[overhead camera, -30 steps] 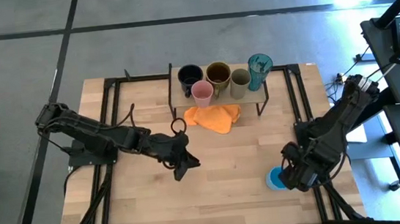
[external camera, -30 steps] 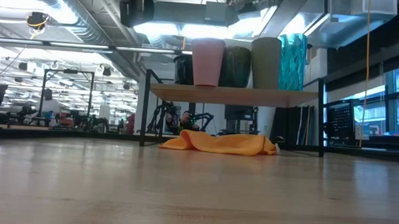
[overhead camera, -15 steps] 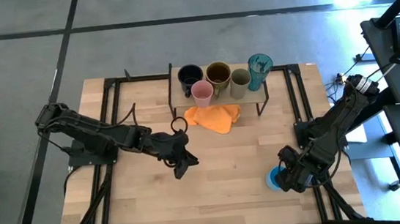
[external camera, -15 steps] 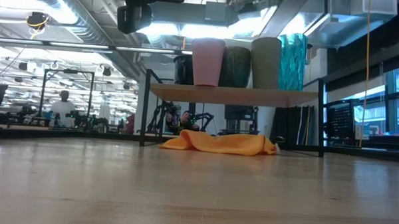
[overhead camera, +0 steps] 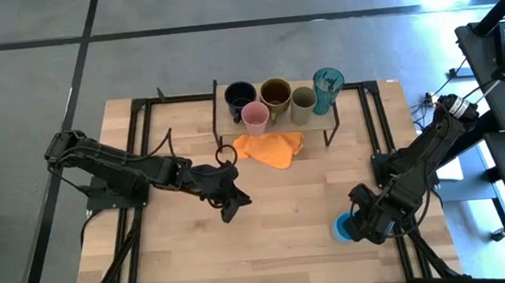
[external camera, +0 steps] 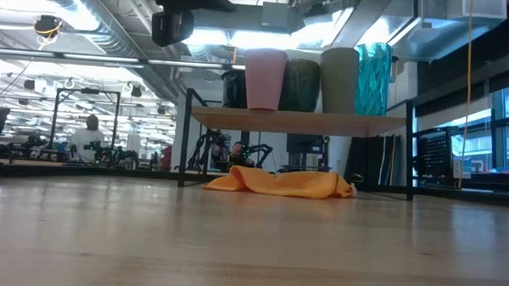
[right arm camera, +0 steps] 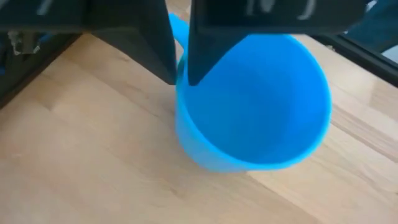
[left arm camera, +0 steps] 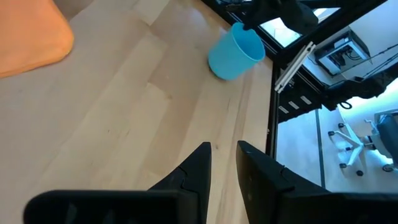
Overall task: Stack small to large cups/mugs on shelf
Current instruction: Put the blue mug on the shelf
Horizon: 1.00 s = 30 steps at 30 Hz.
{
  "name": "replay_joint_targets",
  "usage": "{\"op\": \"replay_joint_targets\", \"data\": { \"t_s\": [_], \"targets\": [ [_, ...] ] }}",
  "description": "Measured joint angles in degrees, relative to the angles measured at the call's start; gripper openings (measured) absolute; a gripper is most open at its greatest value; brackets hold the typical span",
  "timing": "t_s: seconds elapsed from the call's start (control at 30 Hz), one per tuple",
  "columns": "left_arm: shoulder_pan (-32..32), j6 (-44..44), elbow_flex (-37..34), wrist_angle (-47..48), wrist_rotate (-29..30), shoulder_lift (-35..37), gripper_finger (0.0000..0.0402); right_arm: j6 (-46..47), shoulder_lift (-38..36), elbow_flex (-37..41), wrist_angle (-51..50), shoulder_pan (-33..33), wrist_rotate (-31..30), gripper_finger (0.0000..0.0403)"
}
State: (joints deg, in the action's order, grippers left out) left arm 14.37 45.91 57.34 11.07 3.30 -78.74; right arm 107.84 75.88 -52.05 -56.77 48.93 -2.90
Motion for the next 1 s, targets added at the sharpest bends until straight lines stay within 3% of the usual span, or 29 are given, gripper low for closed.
{"op": "replay_joint_targets", "data": {
  "t_s": [0.2,0.37,0.67,1.0],
  "targets": [
    [0.0,0.0,0.0,0.2,0.2,0.0,0.0069,1.5,1.0,0.0,2.0,-0.6,-0.2,0.0012],
    [0.0,0.3,0.0,2.9,0.6,0.0,0.0069,2.5,2.2,-0.1,4.2,-2.9,-2.5,0.0007],
    [2.8,3.2,0.0,6.4,0.9,-4.7,0.0070,0.0,2.5,-2.3,4.9,-9.3,-12.6,0.0004],
    [4.0,12.1,0.0,6.4,11.8,-9.6,0.0070,-8.7,3.2,-9.2,5.7,-16.7,-15.7,0.0002]
  ]
}}
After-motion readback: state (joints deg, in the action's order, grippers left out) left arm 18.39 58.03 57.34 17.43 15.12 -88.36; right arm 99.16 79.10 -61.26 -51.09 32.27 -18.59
